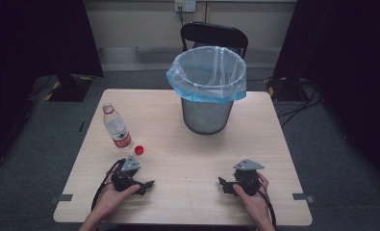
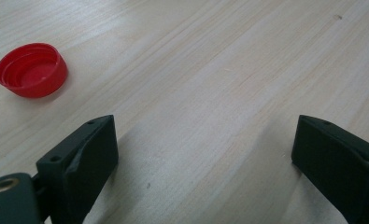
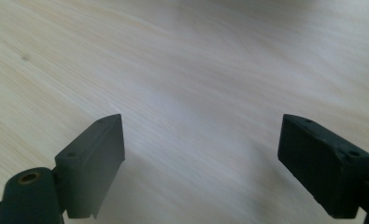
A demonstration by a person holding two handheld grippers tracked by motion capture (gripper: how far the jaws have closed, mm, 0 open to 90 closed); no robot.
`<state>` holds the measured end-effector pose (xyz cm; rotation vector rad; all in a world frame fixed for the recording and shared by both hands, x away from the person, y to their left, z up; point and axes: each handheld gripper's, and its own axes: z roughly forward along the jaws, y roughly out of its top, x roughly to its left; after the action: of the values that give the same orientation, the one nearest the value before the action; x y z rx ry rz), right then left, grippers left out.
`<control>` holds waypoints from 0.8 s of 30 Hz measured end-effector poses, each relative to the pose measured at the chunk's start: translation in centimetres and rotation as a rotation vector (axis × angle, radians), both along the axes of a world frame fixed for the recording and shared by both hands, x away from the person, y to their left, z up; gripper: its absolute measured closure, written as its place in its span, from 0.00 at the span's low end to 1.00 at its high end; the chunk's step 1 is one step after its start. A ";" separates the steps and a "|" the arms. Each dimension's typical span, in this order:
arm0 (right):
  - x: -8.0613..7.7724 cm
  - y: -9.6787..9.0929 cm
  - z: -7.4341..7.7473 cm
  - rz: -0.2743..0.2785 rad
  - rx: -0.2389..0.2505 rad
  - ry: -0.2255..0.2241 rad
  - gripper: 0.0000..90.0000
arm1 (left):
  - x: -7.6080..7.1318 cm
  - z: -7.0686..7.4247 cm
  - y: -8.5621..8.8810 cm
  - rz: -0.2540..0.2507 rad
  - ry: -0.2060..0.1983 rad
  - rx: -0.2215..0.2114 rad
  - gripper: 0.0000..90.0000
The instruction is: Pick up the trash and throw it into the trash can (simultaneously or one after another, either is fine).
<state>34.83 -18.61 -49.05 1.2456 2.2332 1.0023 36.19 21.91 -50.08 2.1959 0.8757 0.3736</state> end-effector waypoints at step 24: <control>5.2 10.6 3.8 0.226 0.045 -0.067 0.19 | -0.7 0.0 0.9 0.013 -0.008 0.004 0.09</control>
<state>40.07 -8.00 -45.22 0.9772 2.3479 1.1646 35.47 22.84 -50.06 2.1916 0.8862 0.3909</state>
